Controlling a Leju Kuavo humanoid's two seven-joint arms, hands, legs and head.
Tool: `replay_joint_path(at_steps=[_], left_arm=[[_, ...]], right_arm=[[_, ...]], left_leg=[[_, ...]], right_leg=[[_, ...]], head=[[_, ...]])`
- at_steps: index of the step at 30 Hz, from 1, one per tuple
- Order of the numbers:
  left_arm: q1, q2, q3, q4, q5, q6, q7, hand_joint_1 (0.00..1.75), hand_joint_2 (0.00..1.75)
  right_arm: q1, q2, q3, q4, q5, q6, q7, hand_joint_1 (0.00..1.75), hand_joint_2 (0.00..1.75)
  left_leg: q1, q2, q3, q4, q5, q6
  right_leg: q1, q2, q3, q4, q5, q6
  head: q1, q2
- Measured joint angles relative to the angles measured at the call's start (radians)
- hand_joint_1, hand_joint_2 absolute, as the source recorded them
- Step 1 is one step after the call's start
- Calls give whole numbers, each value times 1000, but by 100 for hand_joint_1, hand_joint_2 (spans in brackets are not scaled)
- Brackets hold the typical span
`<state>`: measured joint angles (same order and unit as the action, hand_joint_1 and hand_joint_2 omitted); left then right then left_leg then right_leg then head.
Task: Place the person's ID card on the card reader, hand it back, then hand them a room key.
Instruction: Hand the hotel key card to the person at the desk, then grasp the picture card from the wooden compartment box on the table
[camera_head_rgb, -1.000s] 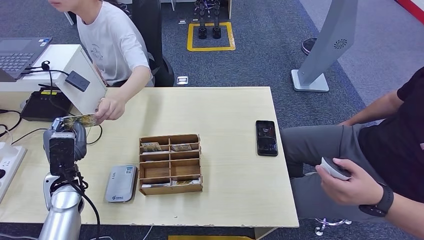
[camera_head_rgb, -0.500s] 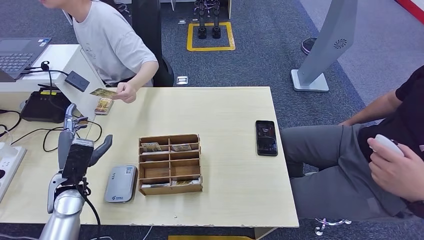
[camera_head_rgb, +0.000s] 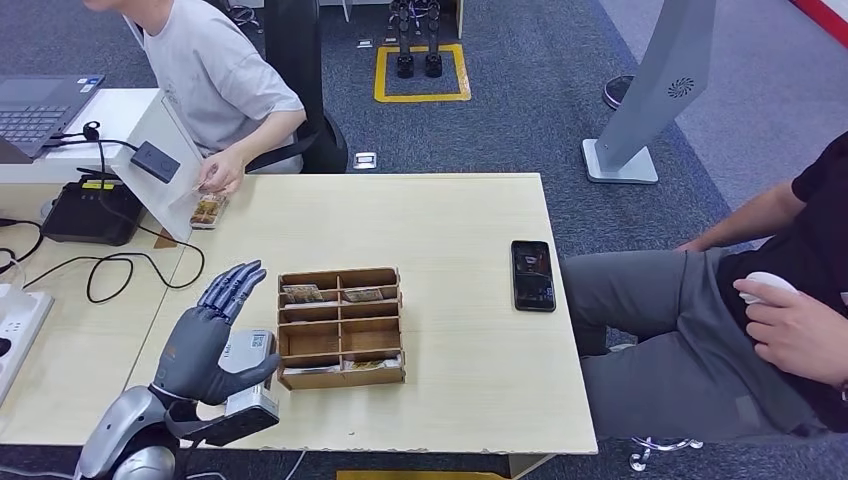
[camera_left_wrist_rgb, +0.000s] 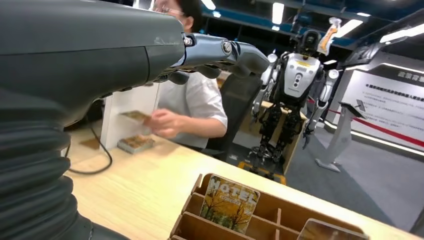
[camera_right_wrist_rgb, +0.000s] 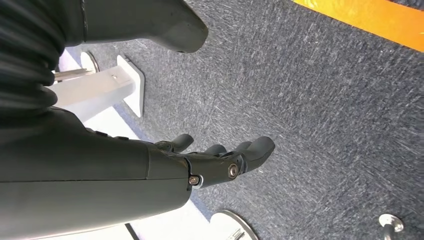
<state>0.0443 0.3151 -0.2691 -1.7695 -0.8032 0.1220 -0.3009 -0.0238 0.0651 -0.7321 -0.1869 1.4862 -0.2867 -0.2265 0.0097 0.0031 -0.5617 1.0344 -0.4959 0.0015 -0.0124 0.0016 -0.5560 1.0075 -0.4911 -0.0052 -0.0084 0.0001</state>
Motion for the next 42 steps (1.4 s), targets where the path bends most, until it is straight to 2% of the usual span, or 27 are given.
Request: replay_joint_path(at_steps=[8,16,26,42], left_arm=[[11,50,-64,-11,-49,19,18,0,175],[12,63,-79,-14,-60,21,21,0,175],[23,81,-140,5,-259,62,96,0,175],[23,115,-215,57,-270,20,133,0,175]], right_arm=[[0,-2,0,0,0,0,-3,0,175],[-1,-3,0,0,0,1,-2,0,175],[-1,-4,0,0,11,5,15,0,175],[-1,-4,0,0,15,3,15,0,175]], left_leg=[[0,0,0,0,0,0],[0,0,0,0,0,0],[0,0,0,0,0,0],[0,0,0,0,0,0]], right_leg=[[0,0,0,0,0,-1],[0,0,0,0,0,-1],[0,0,0,0,0,-1],[0,0,0,0,0,-1]], head=[[0,0],[0,0],[0,0],[0,0]])
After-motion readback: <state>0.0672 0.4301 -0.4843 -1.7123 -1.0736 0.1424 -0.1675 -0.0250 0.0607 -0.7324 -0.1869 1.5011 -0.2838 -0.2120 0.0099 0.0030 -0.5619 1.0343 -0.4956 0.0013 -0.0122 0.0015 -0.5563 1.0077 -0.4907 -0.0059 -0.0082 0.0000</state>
